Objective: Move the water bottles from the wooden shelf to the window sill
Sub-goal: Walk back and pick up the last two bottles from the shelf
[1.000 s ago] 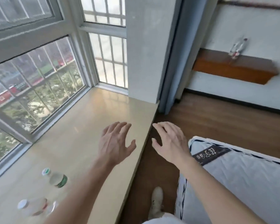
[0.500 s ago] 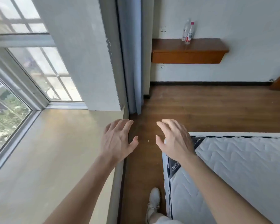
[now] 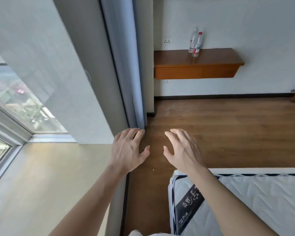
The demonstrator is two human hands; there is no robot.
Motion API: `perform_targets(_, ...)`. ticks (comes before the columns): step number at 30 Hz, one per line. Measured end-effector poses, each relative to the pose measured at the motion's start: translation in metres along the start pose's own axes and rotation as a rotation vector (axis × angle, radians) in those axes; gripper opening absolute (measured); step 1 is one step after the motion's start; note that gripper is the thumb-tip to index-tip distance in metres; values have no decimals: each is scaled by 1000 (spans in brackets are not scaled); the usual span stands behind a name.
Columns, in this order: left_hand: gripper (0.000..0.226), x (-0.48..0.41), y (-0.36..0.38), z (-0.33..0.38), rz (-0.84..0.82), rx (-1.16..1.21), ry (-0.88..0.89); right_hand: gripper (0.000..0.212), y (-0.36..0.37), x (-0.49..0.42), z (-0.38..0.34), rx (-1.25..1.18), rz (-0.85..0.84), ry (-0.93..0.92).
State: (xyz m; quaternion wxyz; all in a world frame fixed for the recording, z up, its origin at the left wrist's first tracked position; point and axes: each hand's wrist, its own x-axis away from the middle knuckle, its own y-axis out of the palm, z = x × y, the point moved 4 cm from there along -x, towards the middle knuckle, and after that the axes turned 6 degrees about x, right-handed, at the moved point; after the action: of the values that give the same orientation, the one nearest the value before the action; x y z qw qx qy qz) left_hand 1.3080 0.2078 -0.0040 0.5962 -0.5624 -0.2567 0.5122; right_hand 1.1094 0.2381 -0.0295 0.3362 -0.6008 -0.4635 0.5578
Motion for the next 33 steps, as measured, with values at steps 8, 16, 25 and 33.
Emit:
perform_targets(8, 58, -101, 35, -8, -56, -16, 37, 45, 27, -74, 50, 42, -19, 57)
perform_targets(16, 57, -242, 72, -31, -52, 41, 124, 46, 68, -187, 99, 124, -40, 135)
perform_targets(25, 55, -417, 104, -46, -112, 71, 239, 49, 98, -331, 147, 204, -53, 247)
perform_targets(33, 61, -533, 139, -21, -160, 93, 351, 44, 102, -384, 204, 248, -16, 380)
